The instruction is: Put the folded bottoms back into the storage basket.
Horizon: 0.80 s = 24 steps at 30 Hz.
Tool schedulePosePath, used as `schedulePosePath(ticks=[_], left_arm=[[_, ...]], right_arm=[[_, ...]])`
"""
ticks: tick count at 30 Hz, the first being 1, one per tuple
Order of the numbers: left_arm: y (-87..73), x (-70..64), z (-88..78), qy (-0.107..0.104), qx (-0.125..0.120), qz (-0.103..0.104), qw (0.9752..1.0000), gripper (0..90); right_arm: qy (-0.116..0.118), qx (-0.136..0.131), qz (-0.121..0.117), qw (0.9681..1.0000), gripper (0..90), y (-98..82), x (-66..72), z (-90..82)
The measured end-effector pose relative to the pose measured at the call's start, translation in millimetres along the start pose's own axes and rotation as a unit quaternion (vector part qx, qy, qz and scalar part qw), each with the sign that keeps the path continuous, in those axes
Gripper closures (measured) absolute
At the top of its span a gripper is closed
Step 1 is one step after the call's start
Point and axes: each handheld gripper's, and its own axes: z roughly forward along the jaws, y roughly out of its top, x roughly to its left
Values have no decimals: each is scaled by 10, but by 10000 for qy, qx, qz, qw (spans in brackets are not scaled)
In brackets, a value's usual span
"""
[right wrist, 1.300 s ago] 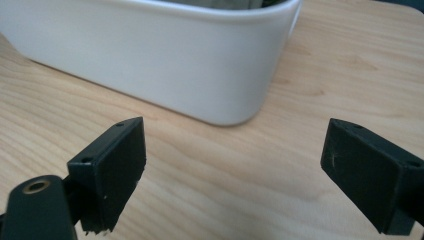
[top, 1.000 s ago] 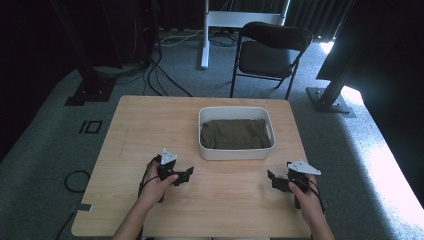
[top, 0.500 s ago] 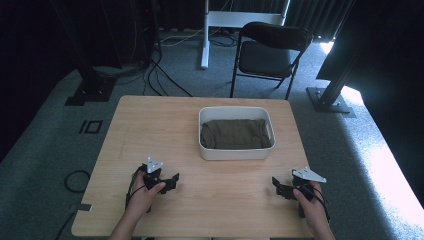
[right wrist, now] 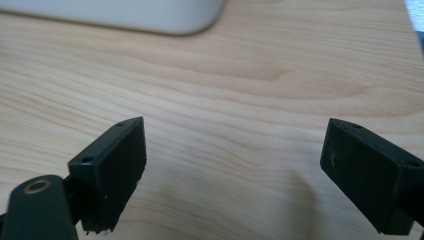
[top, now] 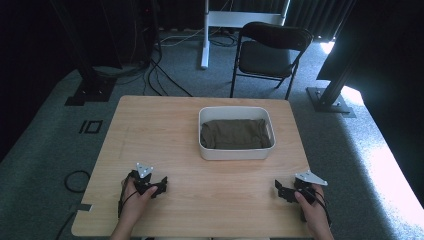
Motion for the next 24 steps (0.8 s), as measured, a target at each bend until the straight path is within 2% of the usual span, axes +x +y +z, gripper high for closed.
schedulePosePath(ticks=[1,3,5,11,17,24], left_arm=[[-9,18,-8,77,1,-30,10000,191],[-19,38,-18,194,40,-7,9998,191],[-26,53,-23,246,47,-60,9997,177],[-20,51,-15,347,80,-156,9992,146],[3,49,18,332,128,-149,9993,93],[8,46,22,342,142,-158,9992,85]], right_arm=[[-54,76,-30,10000,121,-3,-5,2],[-145,217,55,9996,135,-11,-17,5],[-213,475,109,9986,137,-22,-30,18],[-238,500,71,9984,125,-19,-21,26],[-247,502,76,9984,119,-18,-21,29],[-244,505,78,9984,119,-17,-22,30]])
